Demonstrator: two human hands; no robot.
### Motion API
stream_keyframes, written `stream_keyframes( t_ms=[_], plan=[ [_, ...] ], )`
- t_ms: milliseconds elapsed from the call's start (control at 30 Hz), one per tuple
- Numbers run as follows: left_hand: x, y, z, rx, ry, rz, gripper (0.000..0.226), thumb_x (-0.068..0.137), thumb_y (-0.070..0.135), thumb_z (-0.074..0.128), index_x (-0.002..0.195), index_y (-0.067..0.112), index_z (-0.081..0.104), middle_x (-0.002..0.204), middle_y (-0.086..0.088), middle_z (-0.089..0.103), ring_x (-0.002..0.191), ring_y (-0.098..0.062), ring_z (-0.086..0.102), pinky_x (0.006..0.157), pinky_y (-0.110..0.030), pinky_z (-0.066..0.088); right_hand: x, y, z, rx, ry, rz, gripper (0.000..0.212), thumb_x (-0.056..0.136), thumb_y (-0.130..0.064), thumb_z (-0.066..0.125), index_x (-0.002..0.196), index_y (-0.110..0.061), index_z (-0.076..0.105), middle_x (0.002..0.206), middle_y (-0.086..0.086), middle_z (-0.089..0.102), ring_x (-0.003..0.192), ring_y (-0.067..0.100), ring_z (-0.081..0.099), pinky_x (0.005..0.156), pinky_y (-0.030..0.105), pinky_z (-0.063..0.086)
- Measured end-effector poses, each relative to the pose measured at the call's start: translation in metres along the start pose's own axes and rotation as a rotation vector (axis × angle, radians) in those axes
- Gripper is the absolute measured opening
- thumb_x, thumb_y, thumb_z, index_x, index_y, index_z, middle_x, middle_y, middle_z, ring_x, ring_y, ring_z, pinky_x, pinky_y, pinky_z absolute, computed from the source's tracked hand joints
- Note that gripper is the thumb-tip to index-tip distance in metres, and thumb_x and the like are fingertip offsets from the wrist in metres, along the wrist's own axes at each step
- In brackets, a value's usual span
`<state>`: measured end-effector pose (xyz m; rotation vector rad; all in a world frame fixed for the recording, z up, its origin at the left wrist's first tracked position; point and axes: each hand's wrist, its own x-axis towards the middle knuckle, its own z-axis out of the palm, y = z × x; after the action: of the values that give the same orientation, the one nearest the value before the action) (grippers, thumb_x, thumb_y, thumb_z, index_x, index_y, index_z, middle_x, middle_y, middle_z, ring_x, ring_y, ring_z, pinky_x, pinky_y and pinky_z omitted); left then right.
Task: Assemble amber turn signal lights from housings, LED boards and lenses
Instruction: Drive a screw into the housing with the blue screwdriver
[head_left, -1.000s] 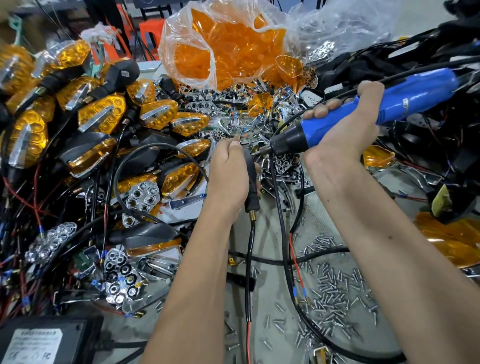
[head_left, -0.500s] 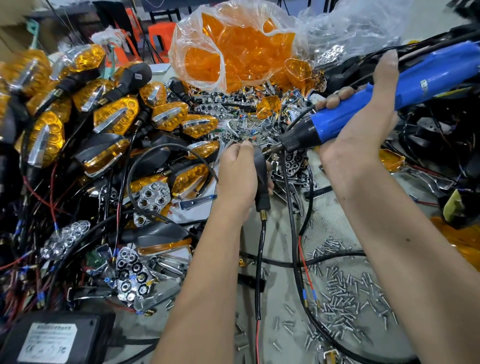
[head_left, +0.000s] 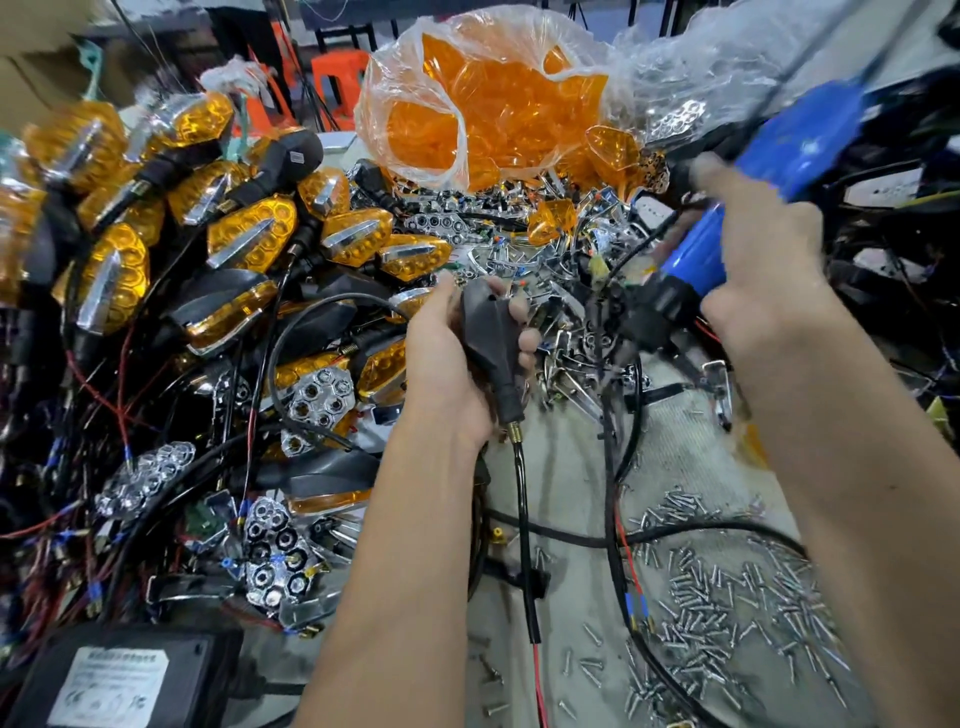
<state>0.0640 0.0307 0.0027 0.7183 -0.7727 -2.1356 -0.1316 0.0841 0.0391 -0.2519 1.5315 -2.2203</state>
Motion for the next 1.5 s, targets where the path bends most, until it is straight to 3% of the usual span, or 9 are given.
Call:
stream_keyframes(
  t_ms=[333,467,667,900,1033,1133,1300,1400,1500],
  plan=[
    [0.002,-0.002,0.0,0.042,0.016,0.024,0.04,0.11,0.039,0.031,0.086,0.017,0.054,0.069,-0.003,0.056,0.045,-0.019,0.047,0.04,-0.021,0.035,-0.004,0.03,-0.003,-1.0,-0.087,-0.207,0.041,0.082,-0.02,0.078,0.111,-0.008,0.052,0.104,0.011,0.059,0.09,0.031,0.057,0.059,0.034,0.041],
    [0.0,-0.004,0.006,0.053,0.049,0.111,0.047,0.111,0.048,0.031,0.091,0.014,0.056,0.071,-0.005,0.06,0.055,-0.021,0.053,0.049,-0.025,0.044,-0.018,0.025,0.002,-1.353,-0.094,-0.387,0.052,0.087,-0.04,0.076,0.127,-0.013,0.058,0.134,0.02,0.052,0.128,0.039,0.045,0.095,0.042,0.04],
    [-0.007,0.005,0.012,0.195,-0.011,0.152,0.088,0.097,0.079,0.015,0.129,0.013,0.063,0.109,-0.009,0.076,0.101,-0.022,0.075,0.079,-0.038,0.059,-0.068,0.009,0.029,-1.042,-0.792,-0.28,0.066,0.071,-0.086,0.064,0.086,-0.023,0.07,0.074,-0.012,0.071,0.058,0.001,0.063,0.053,0.02,0.047],
    [-0.034,0.043,0.006,0.369,0.013,0.145,0.068,0.102,0.069,0.035,0.146,0.019,0.048,0.127,-0.004,0.071,0.112,-0.019,0.072,0.091,-0.043,0.061,-0.074,0.012,0.066,-0.674,-0.694,-0.241,0.037,0.086,-0.056,0.074,0.077,-0.021,0.074,0.056,-0.007,0.062,0.05,0.009,0.055,0.048,0.019,0.041],
    [-0.057,0.088,-0.014,0.611,0.15,0.245,0.03,0.108,0.036,0.052,0.128,0.014,0.053,0.089,0.003,0.073,0.05,-0.008,0.059,0.04,-0.022,0.044,-0.086,0.01,0.131,-0.288,-0.726,-0.009,0.03,0.094,-0.038,0.074,0.099,-0.009,0.066,0.078,0.003,0.062,0.067,0.021,0.065,0.059,0.032,0.054],
    [-0.074,0.135,-0.04,0.843,0.35,0.449,0.011,0.108,0.024,0.05,0.115,0.019,0.058,0.066,0.01,0.068,0.043,0.0,0.05,0.043,-0.018,0.038,-0.109,0.014,0.185,-0.197,-0.813,0.035,0.027,0.095,-0.027,0.073,0.109,-0.005,0.065,0.095,0.012,0.062,0.08,0.026,0.067,0.06,0.032,0.057],
    [-0.08,0.197,-0.091,1.28,0.868,0.666,0.023,0.097,0.016,0.058,0.115,0.022,0.071,0.103,-0.004,0.076,0.102,-0.026,0.069,0.088,-0.037,0.052,-0.148,0.026,0.271,-0.353,-0.853,-0.323,0.023,0.094,-0.03,0.075,0.106,-0.011,0.073,0.101,0.005,0.074,0.096,0.025,0.071,0.088,0.042,0.058],
    [-0.07,0.212,-0.106,1.369,1.045,0.727,0.029,0.093,0.009,0.056,0.116,0.016,0.072,0.113,-0.01,0.073,0.113,-0.031,0.063,0.092,-0.033,0.045,-0.157,0.036,0.301,-0.698,-0.72,-0.687,0.051,0.092,-0.039,0.076,0.135,-0.02,0.058,0.126,0.0,0.062,0.118,0.018,0.056,0.098,0.029,0.044],
    [-0.061,0.214,-0.111,1.475,1.137,0.739,0.033,0.093,0.008,0.055,0.12,0.021,0.069,0.122,-0.012,0.066,0.121,-0.032,0.055,0.095,-0.028,0.037,-0.159,0.049,0.31,-0.854,-0.708,-0.965,0.029,0.095,-0.041,0.071,0.122,-0.029,0.069,0.131,0.005,0.059,0.123,0.022,0.056,0.098,0.026,0.038]
  ],
)
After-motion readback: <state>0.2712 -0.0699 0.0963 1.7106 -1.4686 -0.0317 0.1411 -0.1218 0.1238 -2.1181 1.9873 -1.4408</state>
